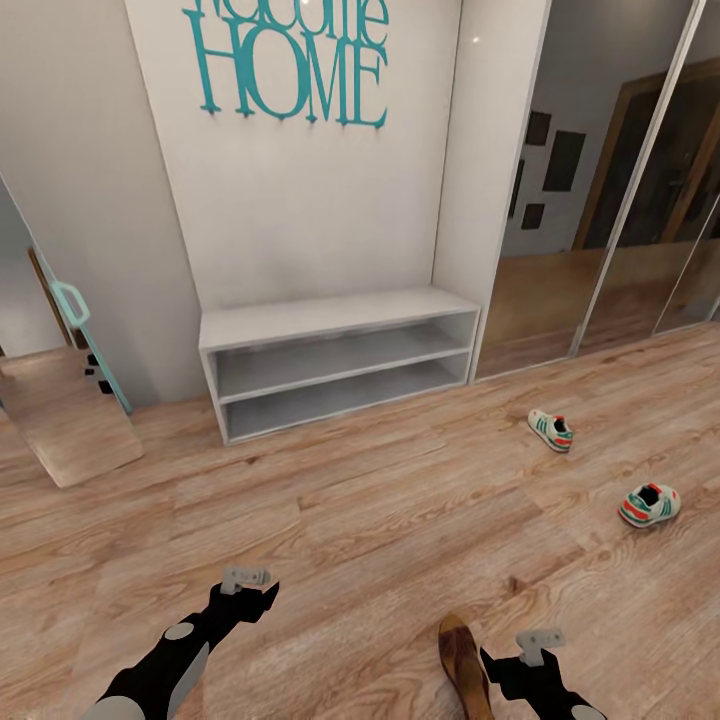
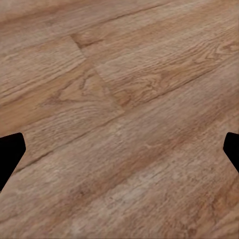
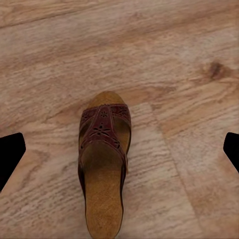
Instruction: Pick up the two gym shoes and the two sandals from the corridor floor and place them onto the hallstand (shoe rack) in the corridor, making sure they are on the rack and not on the floor. Arrange them so the two gym shoes are next to each other and the two sandals are next to each other.
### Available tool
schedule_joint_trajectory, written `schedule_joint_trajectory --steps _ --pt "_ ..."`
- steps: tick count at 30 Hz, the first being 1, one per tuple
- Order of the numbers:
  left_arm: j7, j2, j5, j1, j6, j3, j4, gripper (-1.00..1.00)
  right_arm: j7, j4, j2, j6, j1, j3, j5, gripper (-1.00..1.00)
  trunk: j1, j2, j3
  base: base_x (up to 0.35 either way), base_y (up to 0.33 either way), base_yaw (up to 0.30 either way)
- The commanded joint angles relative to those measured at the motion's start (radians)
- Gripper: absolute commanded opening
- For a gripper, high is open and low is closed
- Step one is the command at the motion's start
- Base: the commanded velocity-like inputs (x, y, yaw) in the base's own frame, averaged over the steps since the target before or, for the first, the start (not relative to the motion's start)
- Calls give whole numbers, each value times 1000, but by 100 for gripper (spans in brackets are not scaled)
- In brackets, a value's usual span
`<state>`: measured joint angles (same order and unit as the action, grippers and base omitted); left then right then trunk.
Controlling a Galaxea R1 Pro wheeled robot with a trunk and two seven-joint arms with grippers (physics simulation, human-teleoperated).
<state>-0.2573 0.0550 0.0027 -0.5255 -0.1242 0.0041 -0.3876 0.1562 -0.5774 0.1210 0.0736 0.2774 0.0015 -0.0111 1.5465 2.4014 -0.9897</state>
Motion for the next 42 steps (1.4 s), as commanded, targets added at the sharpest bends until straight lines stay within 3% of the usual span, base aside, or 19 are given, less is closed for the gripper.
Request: schedule_joint_trajectory --steps 1,14,42 --pt "-3 0 0 -1 -3 1 1 100 3 1 0 3 0 0 -1 100 4 8 -4 0 0 0" --pt "-2 1 0 -1 -3 1 0 100 3 1 0 3 0 0 -1 100 54 99 -52 0 0 0" --pt "-3 2 0 -1 -6 -2 0 100 2 1 1 3 0 0 -1 100 66 105 -202 0 0 0"
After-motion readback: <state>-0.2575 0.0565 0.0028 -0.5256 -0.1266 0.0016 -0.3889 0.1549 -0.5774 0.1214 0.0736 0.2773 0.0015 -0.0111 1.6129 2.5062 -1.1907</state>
